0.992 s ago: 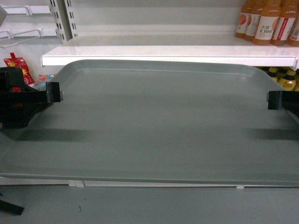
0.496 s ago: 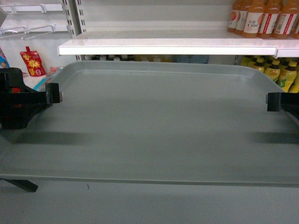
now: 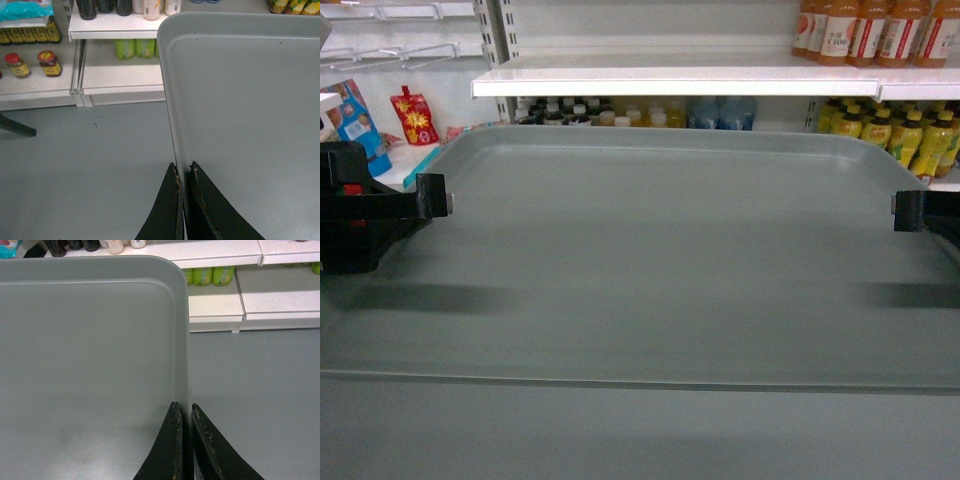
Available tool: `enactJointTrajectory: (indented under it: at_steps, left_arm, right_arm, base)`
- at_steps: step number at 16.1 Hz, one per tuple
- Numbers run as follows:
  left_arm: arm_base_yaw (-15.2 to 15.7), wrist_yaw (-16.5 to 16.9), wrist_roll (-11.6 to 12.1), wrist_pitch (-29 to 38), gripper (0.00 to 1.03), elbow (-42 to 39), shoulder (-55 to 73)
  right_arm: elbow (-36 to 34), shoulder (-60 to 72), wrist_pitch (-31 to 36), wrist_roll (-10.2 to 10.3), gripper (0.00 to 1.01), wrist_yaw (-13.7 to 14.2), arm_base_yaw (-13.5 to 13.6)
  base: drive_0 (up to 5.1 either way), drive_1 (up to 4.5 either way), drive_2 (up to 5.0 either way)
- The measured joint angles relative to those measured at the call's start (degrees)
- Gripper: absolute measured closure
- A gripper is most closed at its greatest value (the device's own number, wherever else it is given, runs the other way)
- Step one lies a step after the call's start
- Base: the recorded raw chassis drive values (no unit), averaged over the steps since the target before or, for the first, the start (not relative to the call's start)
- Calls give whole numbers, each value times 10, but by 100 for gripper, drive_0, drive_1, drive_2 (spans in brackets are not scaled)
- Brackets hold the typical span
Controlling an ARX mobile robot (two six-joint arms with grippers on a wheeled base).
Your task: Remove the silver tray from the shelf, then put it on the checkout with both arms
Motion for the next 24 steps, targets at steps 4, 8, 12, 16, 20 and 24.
enactJointTrajectory:
  at_steps: [4, 8, 12, 16, 20, 24]
  left_arm:
    - [-1, 0, 0, 0, 100, 0, 0]
    - [0, 2, 0, -1, 100, 1, 0]
    - [0, 1, 0, 1, 100, 1, 0]
    - [0, 1, 0, 0, 100, 1, 0]
    - [0, 1, 0, -2, 100, 1, 0]
    - [0, 1, 0, -2, 100, 1, 0]
  right_arm:
    - [0, 0, -4, 0, 99, 0, -1]
    - [0, 0, -1, 0, 99, -1, -1]
    - [0, 0, -1, 0, 99, -1, -1]
    - [0, 0, -2, 0, 99, -1, -1]
    - [0, 0, -4, 0, 99, -1, -1]
    - [0, 0, -5, 0, 99, -1, -1]
  base:
    - [8, -422, 438]
    - [5, -425, 435]
    - [9, -421, 439]
    - [6, -424, 437]
    - [2, -429, 432]
    - [6, -424, 436]
